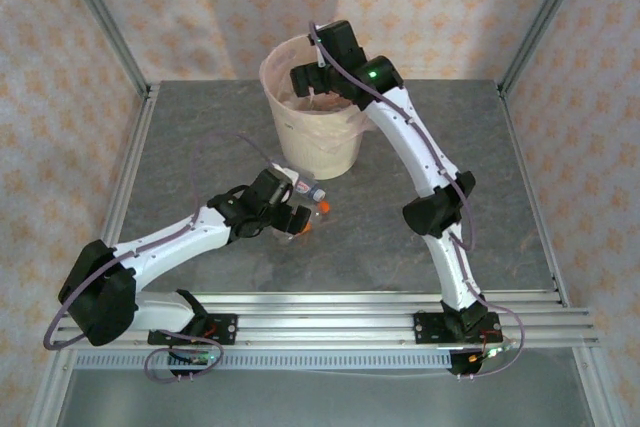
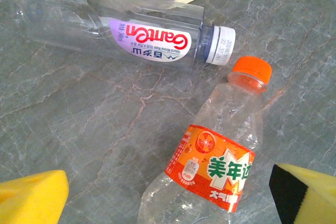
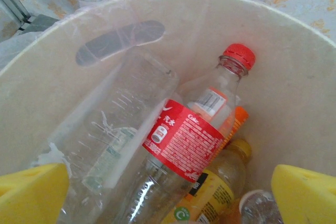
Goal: Put the plastic bottles in the bin
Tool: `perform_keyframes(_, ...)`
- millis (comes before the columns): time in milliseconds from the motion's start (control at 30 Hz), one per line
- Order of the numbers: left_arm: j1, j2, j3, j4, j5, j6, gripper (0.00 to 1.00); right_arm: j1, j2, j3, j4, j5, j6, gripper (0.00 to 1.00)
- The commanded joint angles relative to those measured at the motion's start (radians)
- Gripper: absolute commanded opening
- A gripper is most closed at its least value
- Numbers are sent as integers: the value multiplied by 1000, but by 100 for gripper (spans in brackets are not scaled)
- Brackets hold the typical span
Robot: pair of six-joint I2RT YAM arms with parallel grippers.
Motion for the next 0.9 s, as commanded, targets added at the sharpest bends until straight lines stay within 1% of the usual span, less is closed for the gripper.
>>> perform_keyframes(0, -3, 9, 30, -44, -11, 77, 100, -5, -110, 32, -49, 72, 15, 99)
perform_keyframes(167, -12, 38, 27, -52, 6, 111, 99, -5, -187, 5, -87, 154, 61, 99)
perform_keyframes(300, -24, 73, 34, -58, 7, 130, 99, -5, -273, -73, -105, 241, 106, 99)
perform_keyframes(400, -32, 101, 44, -50, -4, 136, 99, -5, -372, -207, -65, 298, 134, 99)
perform_keyframes(500, -39, 137, 63, -59, -18, 139, 99, -5, -483, -378, 5, 329, 152, 99)
perform_keyframes(600, -44, 168, 77, -64, -43, 139, 100, -5, -580, -509, 59, 350, 170, 99)
perform_keyframes(700, -46, 200, 95, -67, -48, 139, 100, -5, -664, -618, 106, 374, 184, 99)
perform_keyframes(867, -58, 258, 119, -70, -52, 136, 100, -5, -774, -744, 142, 413, 213, 99)
